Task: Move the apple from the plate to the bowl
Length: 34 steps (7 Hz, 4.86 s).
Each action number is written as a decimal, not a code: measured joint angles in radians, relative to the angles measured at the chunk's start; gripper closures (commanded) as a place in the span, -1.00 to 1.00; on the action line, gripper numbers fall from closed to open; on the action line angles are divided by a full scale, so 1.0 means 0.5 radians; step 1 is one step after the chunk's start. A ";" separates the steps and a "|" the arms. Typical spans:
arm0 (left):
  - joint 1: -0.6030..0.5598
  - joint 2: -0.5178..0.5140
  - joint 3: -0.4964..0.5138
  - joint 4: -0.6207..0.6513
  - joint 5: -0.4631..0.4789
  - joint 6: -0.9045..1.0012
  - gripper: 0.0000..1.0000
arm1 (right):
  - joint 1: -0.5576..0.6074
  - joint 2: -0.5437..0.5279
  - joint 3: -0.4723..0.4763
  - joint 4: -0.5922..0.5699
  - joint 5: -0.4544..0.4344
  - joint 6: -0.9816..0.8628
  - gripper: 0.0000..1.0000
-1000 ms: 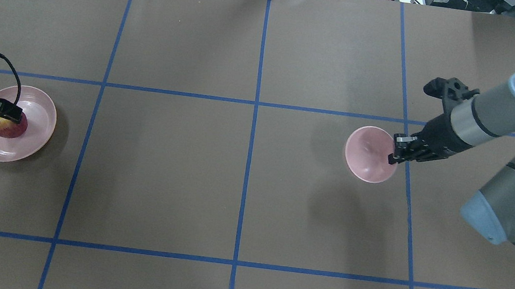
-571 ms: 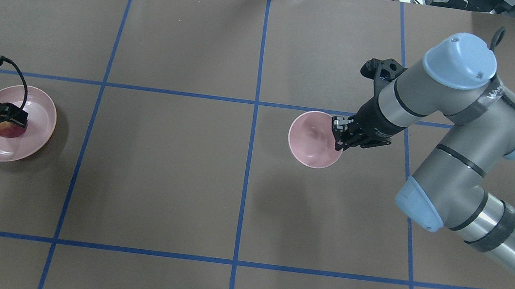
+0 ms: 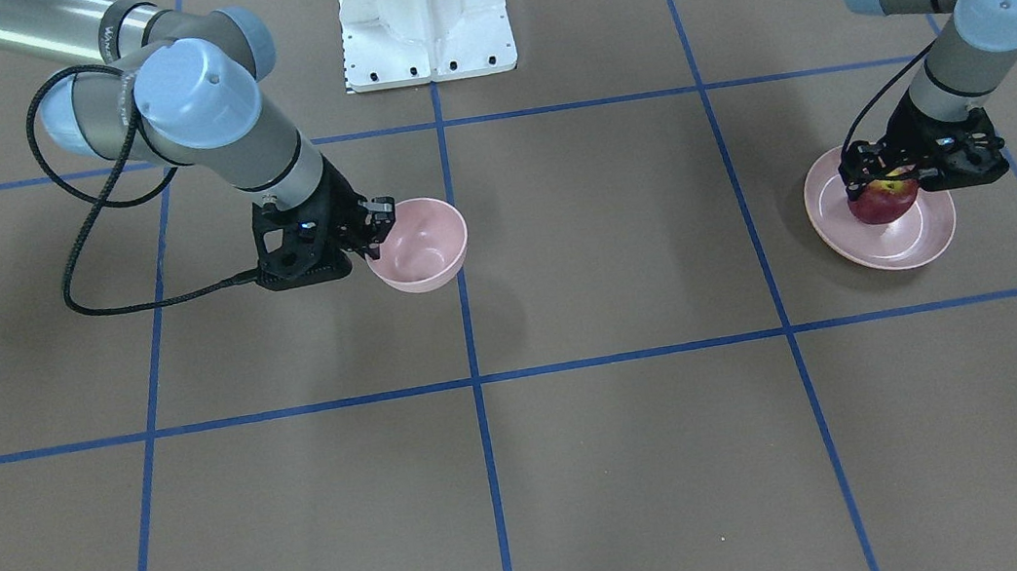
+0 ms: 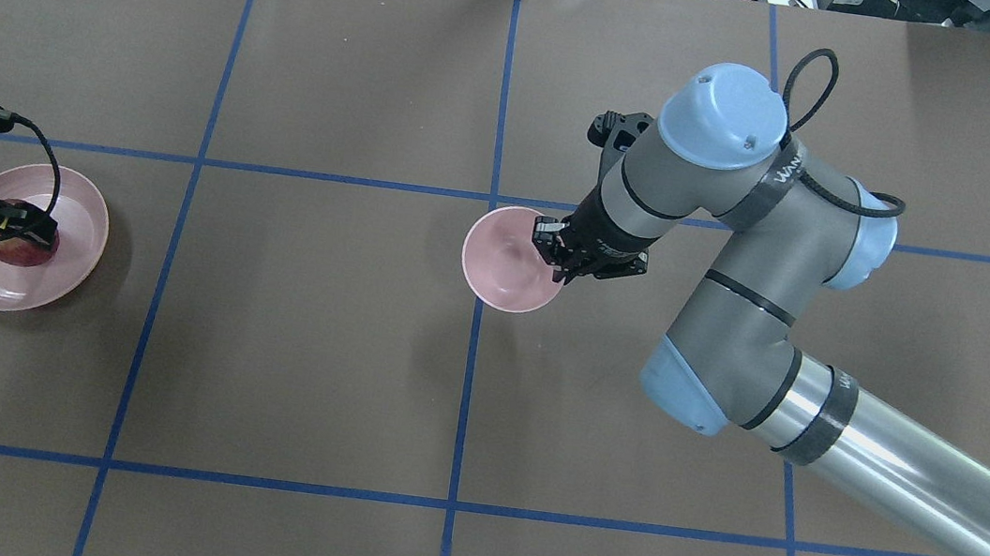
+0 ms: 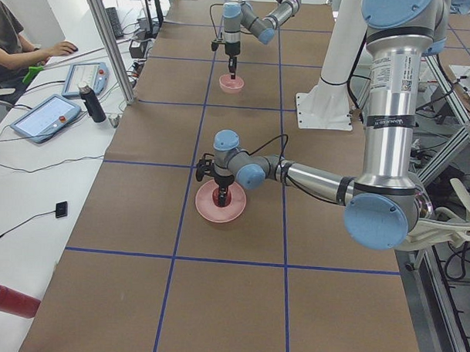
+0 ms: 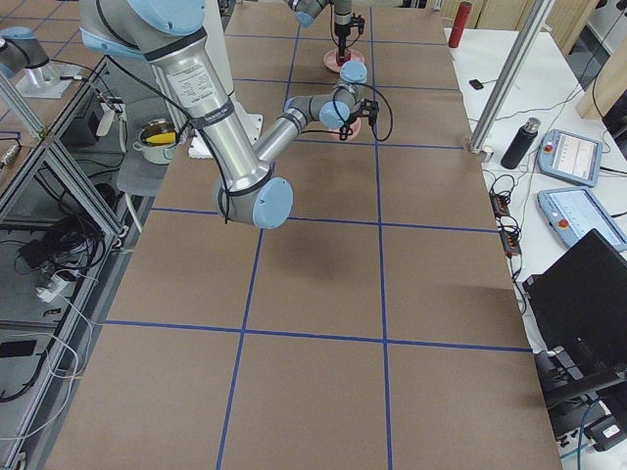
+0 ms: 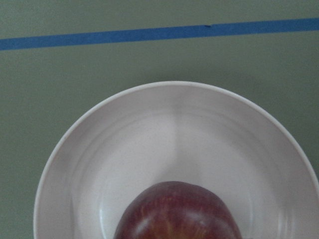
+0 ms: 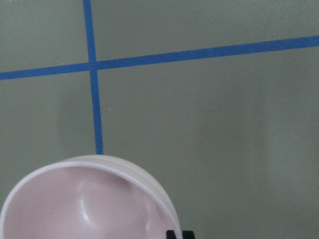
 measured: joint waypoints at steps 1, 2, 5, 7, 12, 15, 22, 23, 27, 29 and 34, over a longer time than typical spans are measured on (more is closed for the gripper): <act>-0.004 -0.044 -0.029 0.063 -0.074 -0.001 1.00 | -0.033 0.069 -0.083 0.003 -0.052 0.029 1.00; -0.011 -0.120 -0.101 0.204 -0.134 -0.006 1.00 | -0.055 0.101 -0.132 0.005 -0.088 0.048 1.00; 0.003 -0.675 -0.257 0.876 -0.158 -0.198 1.00 | -0.091 0.119 -0.213 0.033 -0.119 0.059 0.79; 0.108 -0.929 -0.256 1.025 -0.153 -0.427 1.00 | -0.100 0.117 -0.223 0.078 -0.126 0.062 -0.51; 0.388 -1.284 -0.191 1.043 -0.019 -0.896 1.00 | -0.035 0.006 -0.103 0.090 -0.057 0.060 -1.00; 0.505 -1.635 0.120 1.023 0.109 -1.006 1.00 | 0.372 -0.556 0.291 0.084 0.316 -0.330 -1.00; 0.664 -1.960 0.779 0.679 0.323 -1.028 0.24 | 0.657 -1.017 0.382 0.170 0.454 -0.872 -1.00; 0.671 -1.958 0.785 0.674 0.323 -1.028 -0.13 | 0.658 -1.018 0.383 0.173 0.455 -0.873 -1.00; 0.698 -1.952 0.789 0.670 0.372 -1.025 -0.93 | 0.656 -1.006 0.377 0.171 0.460 -0.872 -1.00; 0.701 -1.951 0.788 0.669 0.381 -1.022 -0.94 | 0.655 -0.999 0.376 0.171 0.469 -0.869 -1.00; 0.609 -1.626 0.235 0.860 0.372 -0.849 -0.94 | 0.801 -1.009 0.393 0.166 0.506 -0.901 -1.00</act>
